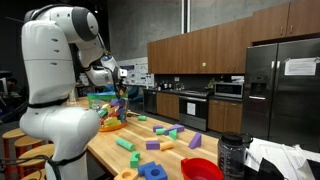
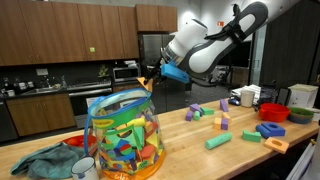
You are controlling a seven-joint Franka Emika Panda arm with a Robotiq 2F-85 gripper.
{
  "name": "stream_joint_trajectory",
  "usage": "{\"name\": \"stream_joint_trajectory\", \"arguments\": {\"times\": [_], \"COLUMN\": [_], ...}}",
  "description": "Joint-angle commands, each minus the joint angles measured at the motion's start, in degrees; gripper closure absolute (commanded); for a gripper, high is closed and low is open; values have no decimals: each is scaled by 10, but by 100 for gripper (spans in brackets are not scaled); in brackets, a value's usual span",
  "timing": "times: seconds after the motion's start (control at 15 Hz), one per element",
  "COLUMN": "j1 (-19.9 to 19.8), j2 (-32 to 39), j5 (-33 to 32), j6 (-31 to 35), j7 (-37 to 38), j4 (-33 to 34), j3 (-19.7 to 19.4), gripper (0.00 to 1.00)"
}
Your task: Put the blue cylinder and the orange triangle into the bag
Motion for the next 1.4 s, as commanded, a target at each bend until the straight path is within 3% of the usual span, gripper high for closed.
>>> {"name": "stream_joint_trajectory", "arguments": {"times": [0.0, 0.13, 0.27, 0.33, 0.4, 0.6, 0.8, 0.87, 0.93, 1.27, 1.33], "j1": [35, 68, 99, 74, 116, 122, 109, 105, 100, 72, 70], "j2": [3, 11, 10, 6, 5, 4, -12, -9, -6, 19, 23], "j5": [126, 200, 233, 245, 212, 114, 22, 8, -1, -12, -13], "j6": [70, 112, 156, 174, 196, 261, 235, 234, 233, 228, 228], "j7": [-97, -144, -155, -157, -120, -29, 38, 46, 49, 38, 40], "j4": [-43, -50, -51, -49, -49, -52, -48, -45, -45, -37, -35], "j3": [0, 7, 13, 54, 20, 10, -22, -36, -48, -91, -95], "gripper": [80, 80, 80, 80, 80, 80, 80, 30, 29, 0, 0]}}
